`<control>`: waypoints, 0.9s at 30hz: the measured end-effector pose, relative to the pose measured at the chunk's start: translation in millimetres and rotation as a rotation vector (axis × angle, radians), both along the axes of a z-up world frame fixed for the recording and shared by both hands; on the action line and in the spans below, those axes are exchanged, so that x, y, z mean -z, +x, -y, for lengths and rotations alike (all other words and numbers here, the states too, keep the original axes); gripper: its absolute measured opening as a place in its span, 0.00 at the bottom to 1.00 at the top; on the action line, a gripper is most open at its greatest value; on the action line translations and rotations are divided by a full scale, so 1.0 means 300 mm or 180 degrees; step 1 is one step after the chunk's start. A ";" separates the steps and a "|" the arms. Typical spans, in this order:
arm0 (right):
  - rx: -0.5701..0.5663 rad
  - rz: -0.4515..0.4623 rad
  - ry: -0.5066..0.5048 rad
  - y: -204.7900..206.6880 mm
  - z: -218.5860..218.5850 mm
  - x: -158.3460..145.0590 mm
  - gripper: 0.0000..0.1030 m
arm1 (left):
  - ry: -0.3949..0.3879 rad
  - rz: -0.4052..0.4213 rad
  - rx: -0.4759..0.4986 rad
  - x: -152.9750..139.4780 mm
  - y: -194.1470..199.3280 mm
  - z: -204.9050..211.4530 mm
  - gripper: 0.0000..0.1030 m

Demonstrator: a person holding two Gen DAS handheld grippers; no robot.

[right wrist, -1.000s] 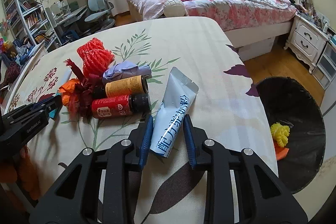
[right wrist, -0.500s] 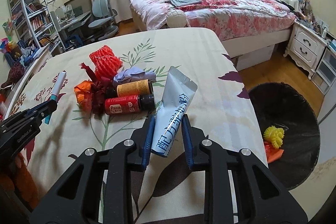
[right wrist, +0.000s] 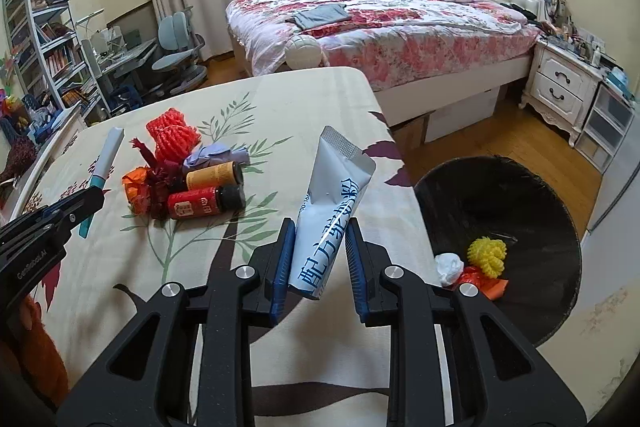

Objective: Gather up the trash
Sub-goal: 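Carry both tubes over the black bin and open both grippers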

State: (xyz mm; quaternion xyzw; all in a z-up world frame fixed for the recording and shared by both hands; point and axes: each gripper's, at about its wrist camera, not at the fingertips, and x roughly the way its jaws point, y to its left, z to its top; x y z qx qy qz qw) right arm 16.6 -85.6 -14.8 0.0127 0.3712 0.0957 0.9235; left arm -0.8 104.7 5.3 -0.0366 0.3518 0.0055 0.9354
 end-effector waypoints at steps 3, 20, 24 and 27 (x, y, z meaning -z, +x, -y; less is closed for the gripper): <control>0.0085 0.0036 -0.0008 0.000 0.047 -0.007 0.25 | 0.0016 0.0031 0.0089 -0.010 0.011 0.057 0.22; 0.0756 0.0013 0.0007 0.040 0.387 0.044 0.25 | 0.0110 0.0040 0.0730 0.025 0.123 0.426 0.22; 0.0863 -0.0038 0.0011 0.060 0.448 0.069 0.25 | 0.0148 0.0041 0.0873 0.047 0.143 0.523 0.22; 0.0918 -0.0061 0.0021 0.074 0.484 0.085 0.25 | 0.0185 0.0025 0.0991 0.066 0.169 0.591 0.22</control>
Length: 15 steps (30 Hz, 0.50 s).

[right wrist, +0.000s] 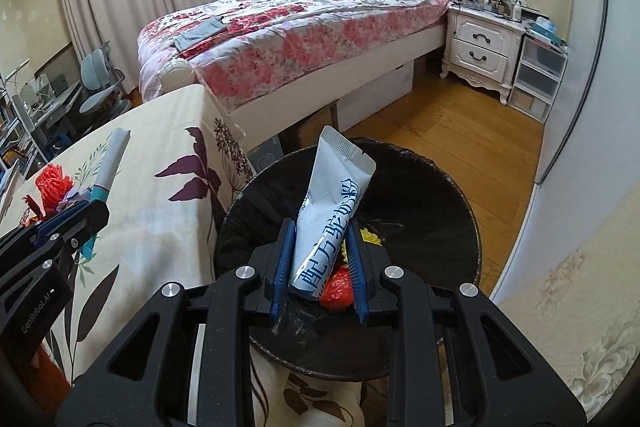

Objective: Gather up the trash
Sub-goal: 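Carry both tubes over the black bin and open both grippers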

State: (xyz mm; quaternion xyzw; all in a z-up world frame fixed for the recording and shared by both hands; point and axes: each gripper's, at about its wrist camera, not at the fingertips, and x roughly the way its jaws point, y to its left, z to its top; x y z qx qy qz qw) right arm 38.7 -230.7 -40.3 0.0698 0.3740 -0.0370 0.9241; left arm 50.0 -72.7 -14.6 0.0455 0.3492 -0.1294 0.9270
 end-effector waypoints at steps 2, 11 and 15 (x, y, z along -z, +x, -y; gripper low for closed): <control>0.0026 -0.0015 -0.0001 0.006 0.018 0.009 0.25 | 0.0028 -0.0018 0.0050 0.010 0.019 0.040 0.22; 0.0081 -0.0108 -0.0013 0.034 0.069 0.048 0.25 | 0.0165 -0.0046 0.0180 0.057 0.080 0.163 0.23; 0.0107 -0.0127 0.0003 0.044 0.082 0.055 0.26 | 0.0187 -0.0099 0.0180 0.075 0.101 0.176 0.23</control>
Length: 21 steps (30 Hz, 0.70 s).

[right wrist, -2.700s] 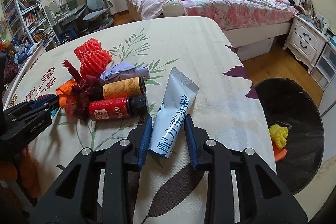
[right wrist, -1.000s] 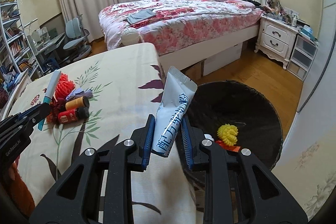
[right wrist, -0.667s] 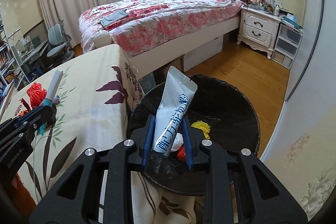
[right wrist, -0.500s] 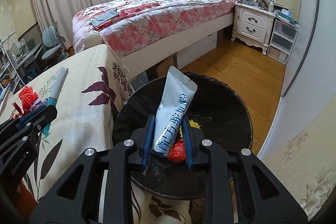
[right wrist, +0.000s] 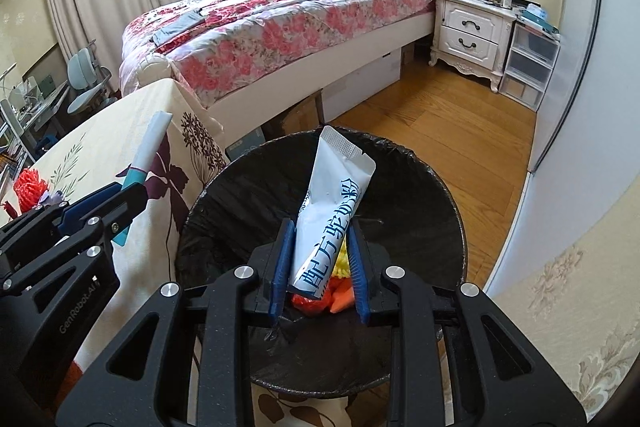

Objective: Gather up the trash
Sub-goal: 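Carry both tubes over the black bin and open both grippers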

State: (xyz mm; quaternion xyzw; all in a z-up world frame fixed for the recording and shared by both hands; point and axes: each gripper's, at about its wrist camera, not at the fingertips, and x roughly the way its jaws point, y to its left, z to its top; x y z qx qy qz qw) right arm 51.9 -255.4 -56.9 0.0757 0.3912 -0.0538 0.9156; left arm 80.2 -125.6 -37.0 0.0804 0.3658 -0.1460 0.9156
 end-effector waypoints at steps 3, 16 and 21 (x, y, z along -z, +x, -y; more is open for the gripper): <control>0.0030 -0.0001 0.0005 0.001 0.007 0.005 0.27 | 0.0037 -0.0024 0.0003 0.013 0.008 0.006 0.25; 0.0223 0.0101 -0.0003 -0.027 0.035 -0.023 0.55 | 0.0041 0.0066 -0.0148 -0.007 -0.022 -0.039 0.75; 0.0217 0.0130 -0.0022 -0.034 0.021 -0.046 0.59 | 0.0004 0.0072 -0.0253 -0.029 -0.040 -0.091 0.78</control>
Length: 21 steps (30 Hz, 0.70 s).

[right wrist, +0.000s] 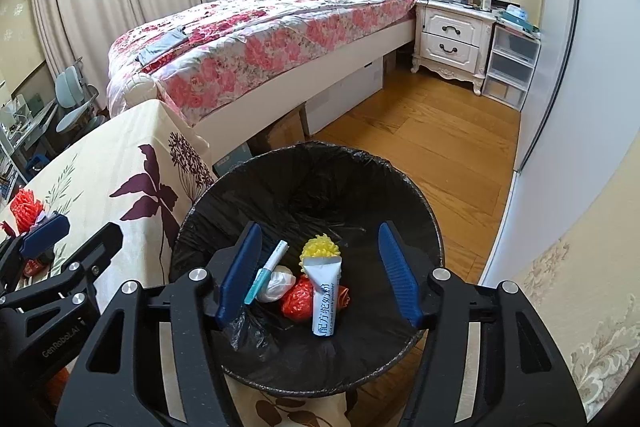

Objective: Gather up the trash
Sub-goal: 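Carry both tubes over the black bin and open both grippers, then move both open tools back over the trash pile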

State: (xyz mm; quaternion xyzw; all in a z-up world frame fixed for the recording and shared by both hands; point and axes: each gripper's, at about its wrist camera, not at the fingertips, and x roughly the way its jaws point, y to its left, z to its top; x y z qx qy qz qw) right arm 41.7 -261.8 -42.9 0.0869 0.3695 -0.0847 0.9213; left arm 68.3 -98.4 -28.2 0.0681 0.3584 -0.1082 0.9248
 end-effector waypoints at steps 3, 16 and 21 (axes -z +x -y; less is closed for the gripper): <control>-0.0020 0.0024 -0.0011 -0.007 -0.016 -0.014 0.62 | -0.0026 0.0042 -0.0067 -0.023 -0.019 -0.040 0.79; -0.0455 0.0114 -0.0018 -0.007 -0.238 -0.075 0.64 | -0.0126 0.0150 -0.0543 -0.103 -0.113 -0.319 0.81; -0.0752 0.0142 -0.0044 0.008 -0.373 -0.102 0.64 | -0.0118 0.0160 -0.0801 -0.116 -0.139 -0.456 0.81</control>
